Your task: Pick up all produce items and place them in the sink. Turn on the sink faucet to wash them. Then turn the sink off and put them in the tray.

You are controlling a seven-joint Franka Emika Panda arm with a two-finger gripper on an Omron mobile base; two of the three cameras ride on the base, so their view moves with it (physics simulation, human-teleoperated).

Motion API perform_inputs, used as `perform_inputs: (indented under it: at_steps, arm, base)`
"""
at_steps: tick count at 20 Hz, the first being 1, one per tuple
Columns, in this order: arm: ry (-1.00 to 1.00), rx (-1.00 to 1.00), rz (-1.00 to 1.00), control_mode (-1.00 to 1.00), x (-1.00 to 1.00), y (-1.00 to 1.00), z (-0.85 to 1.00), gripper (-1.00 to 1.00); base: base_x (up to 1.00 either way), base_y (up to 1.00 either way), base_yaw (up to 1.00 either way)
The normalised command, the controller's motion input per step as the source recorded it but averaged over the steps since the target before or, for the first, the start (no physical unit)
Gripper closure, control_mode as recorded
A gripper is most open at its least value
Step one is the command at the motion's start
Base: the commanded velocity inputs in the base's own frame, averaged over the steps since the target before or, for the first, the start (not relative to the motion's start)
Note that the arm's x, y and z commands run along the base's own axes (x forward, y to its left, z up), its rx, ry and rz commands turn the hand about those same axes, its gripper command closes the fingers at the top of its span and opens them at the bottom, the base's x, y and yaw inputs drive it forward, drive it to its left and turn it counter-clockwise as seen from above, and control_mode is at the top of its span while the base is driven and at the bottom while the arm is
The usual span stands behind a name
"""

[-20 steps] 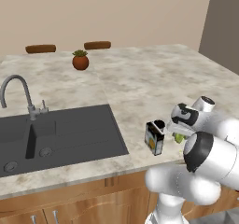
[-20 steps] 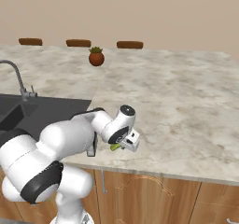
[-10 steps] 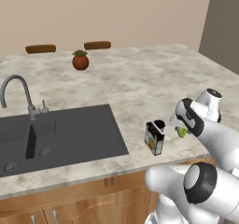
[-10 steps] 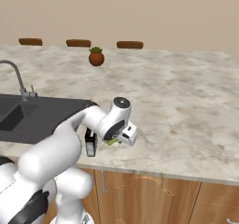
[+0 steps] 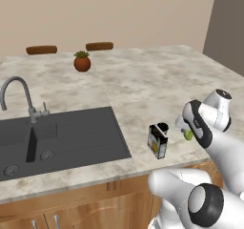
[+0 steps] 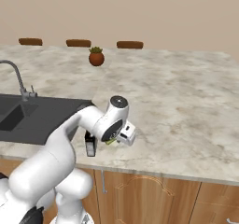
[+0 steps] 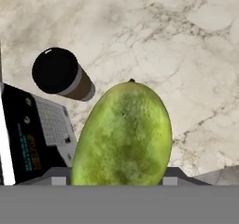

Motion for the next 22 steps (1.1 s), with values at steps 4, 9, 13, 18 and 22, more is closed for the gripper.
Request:
perform_inputs:
  at_steps: [4, 9, 13, 18, 22]
  arm:
    - [-0.03, 0.0, 0.0, 1.0, -0.11, 0.0, 0.0, 1.0]
    - [0.0, 0.0, 0.0, 1.0, 0.0, 0.0, 0.0, 1.0]
    - [0.0, 0.0, 0.0, 1.0, 0.0, 0.0, 0.0, 1.0]
    - [0.0, 0.0, 0.0, 1.0, 0.0, 0.0, 0.0, 1.0]
    - [0.0, 0.0, 0.0, 1.0, 0.0, 0.0, 0.0, 1.0]
  base:
    - [-0.4, 0.0, 0.0]
    - [-0.4, 0.54, 0.0]
    - [-0.22, 0.81, 0.0]
    - [-0.04, 0.97, 0.0]
    - [0.0, 1.0, 0.0]
